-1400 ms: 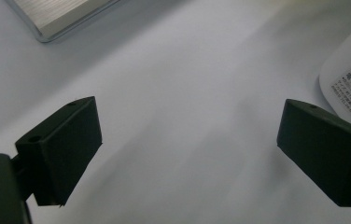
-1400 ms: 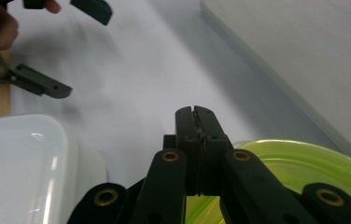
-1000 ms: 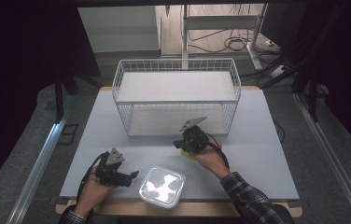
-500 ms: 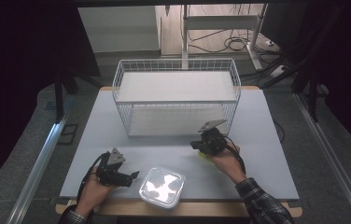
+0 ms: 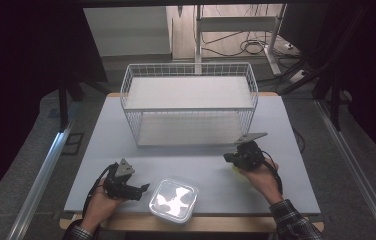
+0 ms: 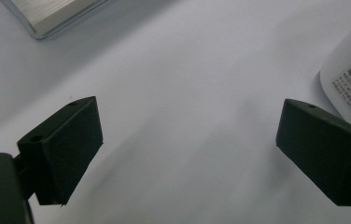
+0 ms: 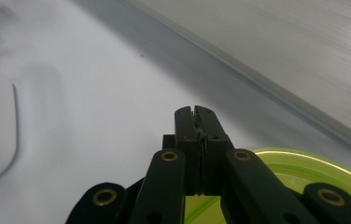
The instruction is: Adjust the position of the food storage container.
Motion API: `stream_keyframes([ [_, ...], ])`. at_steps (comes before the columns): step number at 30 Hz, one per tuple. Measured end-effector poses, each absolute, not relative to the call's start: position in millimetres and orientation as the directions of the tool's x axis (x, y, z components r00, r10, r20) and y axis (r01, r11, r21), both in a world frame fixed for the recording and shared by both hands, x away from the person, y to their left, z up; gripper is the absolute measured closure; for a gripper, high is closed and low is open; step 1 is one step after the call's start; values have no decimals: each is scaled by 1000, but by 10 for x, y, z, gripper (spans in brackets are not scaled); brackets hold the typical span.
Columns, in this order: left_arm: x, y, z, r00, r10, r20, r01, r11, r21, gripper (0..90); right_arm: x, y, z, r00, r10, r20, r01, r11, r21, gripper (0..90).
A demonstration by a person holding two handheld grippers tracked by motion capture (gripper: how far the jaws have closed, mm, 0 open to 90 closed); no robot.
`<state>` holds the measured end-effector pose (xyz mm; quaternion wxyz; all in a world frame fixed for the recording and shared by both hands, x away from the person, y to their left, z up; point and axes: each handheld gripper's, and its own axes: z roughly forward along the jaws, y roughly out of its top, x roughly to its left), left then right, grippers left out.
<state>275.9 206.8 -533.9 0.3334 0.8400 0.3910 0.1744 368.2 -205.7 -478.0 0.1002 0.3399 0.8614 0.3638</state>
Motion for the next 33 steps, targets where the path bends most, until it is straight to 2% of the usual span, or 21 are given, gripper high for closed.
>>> stream_keyframes([
  [11, 2753, 2043, -5322, 628, 779, 12, 571, -470, 673, 125, 3551, -2426, -4755, -677, 732, 81, 559, 439, 703, 882],
  [16, 2705, 2039, -5255, 605, 796, 23, 600, -474, 644, 192, 3421, -2309, -4707, -711, 700, 64, 516, 459, 723, 877],
  [19, 2615, 2064, -5199, 641, 767, 15, 574, -492, 655, 255, 3312, -2201, -4701, -740, 669, 62, 492, 476, 729, 877],
  [25, 2479, 2148, -5196, 685, 727, -50, 573, -495, 654, 595, 3074, -1991, -4748, -793, 603, 84, 464, 509, 725, 884],
  [30, 2367, 2182, -5170, 732, 674, -101, 547, -494, 676, 776, 2926, -1847, -4800, -828, 549, 113, 450, 531, 718, 885],
  [33, 2292, 2154, -5162, 754, 645, -124, 537, -498, 681, 833, 2845, -1751, -4840, -847, 515, 133, 445, 550, 707, 885],
])
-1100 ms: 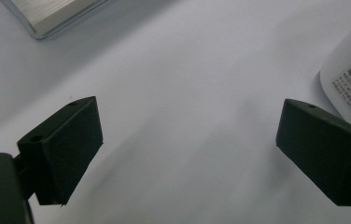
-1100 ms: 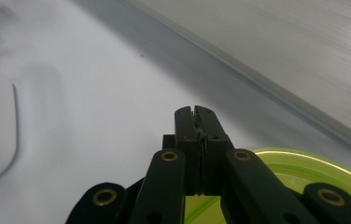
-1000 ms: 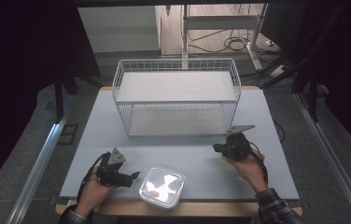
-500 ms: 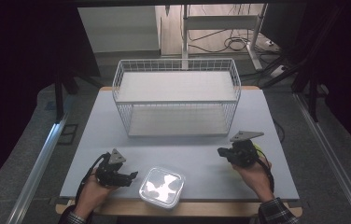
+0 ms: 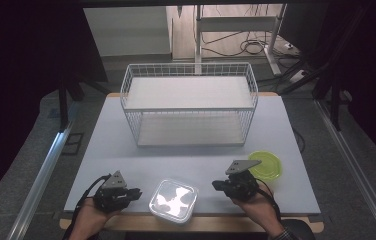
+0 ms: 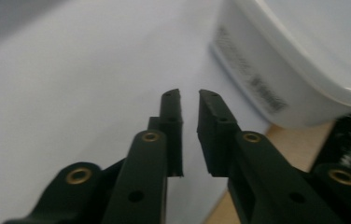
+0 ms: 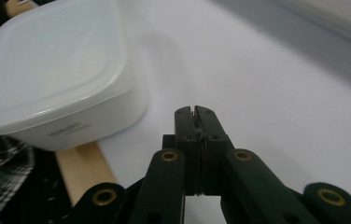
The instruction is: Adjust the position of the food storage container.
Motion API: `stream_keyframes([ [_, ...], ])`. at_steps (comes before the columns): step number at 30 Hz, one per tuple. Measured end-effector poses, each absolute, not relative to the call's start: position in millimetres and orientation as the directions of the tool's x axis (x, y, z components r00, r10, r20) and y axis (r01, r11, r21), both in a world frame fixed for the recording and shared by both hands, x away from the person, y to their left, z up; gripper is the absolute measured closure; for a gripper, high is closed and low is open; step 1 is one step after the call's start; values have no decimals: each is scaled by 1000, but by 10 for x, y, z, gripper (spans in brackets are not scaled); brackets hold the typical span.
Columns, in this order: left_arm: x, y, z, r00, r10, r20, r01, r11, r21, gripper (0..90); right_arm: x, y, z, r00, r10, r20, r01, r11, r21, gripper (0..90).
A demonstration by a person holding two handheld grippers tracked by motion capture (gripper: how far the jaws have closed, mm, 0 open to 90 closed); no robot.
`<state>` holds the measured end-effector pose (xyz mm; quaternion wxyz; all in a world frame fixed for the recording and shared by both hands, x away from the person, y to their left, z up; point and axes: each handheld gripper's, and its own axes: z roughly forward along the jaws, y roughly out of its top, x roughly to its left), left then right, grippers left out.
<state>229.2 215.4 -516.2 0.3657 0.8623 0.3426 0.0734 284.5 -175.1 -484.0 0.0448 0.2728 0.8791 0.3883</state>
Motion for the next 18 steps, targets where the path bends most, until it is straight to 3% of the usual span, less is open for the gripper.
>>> stream_keyframes([
  [8, 2247, 1972, -5182, 800, 576, -166, 522, -533, 665, 875, 2641, -1536, -4935, -881, 411, 234, 453, 589, 670, 883],
  [18, 2293, 1831, -5161, 785, 592, -184, 548, -524, 652, 884, 2597, -1413, -4964, -889, 380, 253, 447, 610, 654, 879],
])
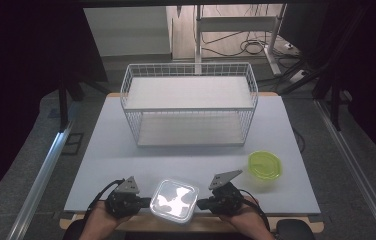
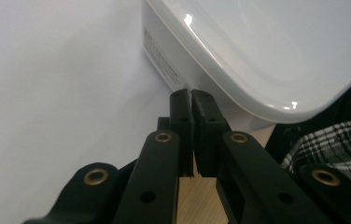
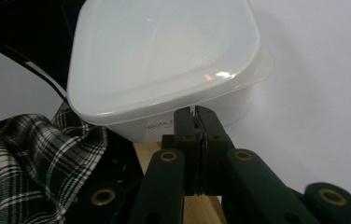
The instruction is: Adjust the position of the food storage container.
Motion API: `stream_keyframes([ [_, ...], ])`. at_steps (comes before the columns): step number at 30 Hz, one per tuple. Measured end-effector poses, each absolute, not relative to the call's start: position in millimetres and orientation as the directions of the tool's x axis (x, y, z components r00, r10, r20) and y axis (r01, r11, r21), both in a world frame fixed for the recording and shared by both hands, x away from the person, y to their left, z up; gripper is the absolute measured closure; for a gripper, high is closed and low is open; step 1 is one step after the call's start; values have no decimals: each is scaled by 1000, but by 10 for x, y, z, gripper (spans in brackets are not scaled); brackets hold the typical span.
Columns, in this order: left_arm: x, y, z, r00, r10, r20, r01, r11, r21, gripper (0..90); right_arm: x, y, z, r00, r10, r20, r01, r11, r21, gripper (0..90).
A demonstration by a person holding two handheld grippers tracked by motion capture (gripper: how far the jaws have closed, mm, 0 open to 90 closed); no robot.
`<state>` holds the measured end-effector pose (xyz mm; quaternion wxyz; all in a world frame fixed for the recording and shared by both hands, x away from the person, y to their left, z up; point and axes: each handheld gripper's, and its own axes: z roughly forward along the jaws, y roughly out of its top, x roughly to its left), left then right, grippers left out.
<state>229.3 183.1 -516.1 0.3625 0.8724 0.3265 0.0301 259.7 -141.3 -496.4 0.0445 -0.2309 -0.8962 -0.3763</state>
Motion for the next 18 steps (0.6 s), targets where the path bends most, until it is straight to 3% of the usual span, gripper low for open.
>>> stream_keyframes([
  [18, 2594, 1540, -5135, 738, 645, -197, 587, -469, 660, 889, 2836, -1585, -4964, -834, 515, 201, 504, 558, 659, 885],
])
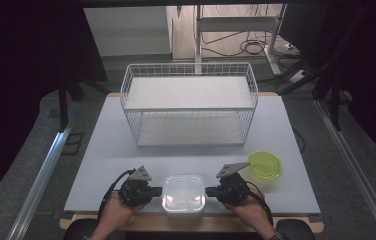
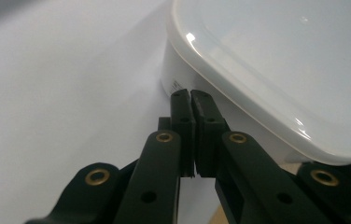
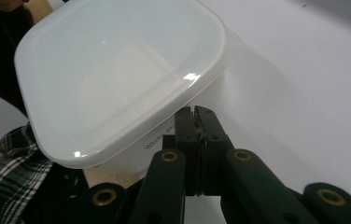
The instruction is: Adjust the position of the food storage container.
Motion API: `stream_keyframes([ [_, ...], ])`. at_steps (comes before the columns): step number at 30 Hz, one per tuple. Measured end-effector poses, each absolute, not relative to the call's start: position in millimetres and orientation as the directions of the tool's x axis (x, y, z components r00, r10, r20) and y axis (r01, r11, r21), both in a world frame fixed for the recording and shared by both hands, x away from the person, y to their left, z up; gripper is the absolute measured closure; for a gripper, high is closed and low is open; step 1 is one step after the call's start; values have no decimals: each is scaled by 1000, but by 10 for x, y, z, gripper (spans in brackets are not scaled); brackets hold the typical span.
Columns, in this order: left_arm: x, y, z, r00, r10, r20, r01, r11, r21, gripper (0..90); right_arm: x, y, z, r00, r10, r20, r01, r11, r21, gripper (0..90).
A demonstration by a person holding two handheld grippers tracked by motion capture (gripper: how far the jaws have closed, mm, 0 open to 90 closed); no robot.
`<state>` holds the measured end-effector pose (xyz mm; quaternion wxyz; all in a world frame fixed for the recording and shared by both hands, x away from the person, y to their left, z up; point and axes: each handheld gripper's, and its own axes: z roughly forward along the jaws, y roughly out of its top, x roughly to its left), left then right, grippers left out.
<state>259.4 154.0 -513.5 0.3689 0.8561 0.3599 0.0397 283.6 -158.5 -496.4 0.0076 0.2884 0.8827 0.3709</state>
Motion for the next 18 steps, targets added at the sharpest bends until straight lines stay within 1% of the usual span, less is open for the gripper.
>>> stream_keyframes([
  [5, 2709, 1460, -5121, 731, 656, -187, 584, -458, 670, 895, 2893, -1617, -4955, -817, 548, 181, 512, 544, 665, 889],
  [7, 2768, 1423, -5117, 740, 636, -218, 584, -446, 678, 891, 2922, -1626, -4952, -813, 556, 175, 512, 538, 669, 889],
  [8, 2789, 1401, -5112, 747, 619, -242, 586, -441, 680, 880, 2942, -1628, -4955, -816, 545, 191, 514, 534, 672, 885],
  [9, 2790, 1372, -5103, 754, 611, -241, 580, -447, 681, 863, 2952, -1623, -4960, -819, 536, 206, 516, 529, 674, 884],
  [11, 2739, 1327, -5079, 761, 625, -173, 550, -481, 683, 853, 2925, -1585, -4960, -831, 539, 138, 480, 568, 669, 880],
  [12, 2715, 1336, -5071, 764, 630, -141, 538, -500, 679, 848, 2902, -1578, -4958, -836, 537, 117, 468, 583, 664, 880],
  [13, 2695, 1360, -5070, 760, 637, -128, 536, -503, 678, 845, 2888, -1588, -4958, -835, 539, 109, 464, 584, 666, 880],
  [17, 2645, 1532, -5104, 744, 648, -163, 565, -479, 672, 861, 2858, -1732, -4934, -814, 571, 105, 483, 567, 667, 880],
  [18, 2621, 1575, -5120, 744, 645, -177, 571, -475, 670, 870, 2842, -1829, -4932, -800, 586, 129, 509, 550, 662, 880],
])
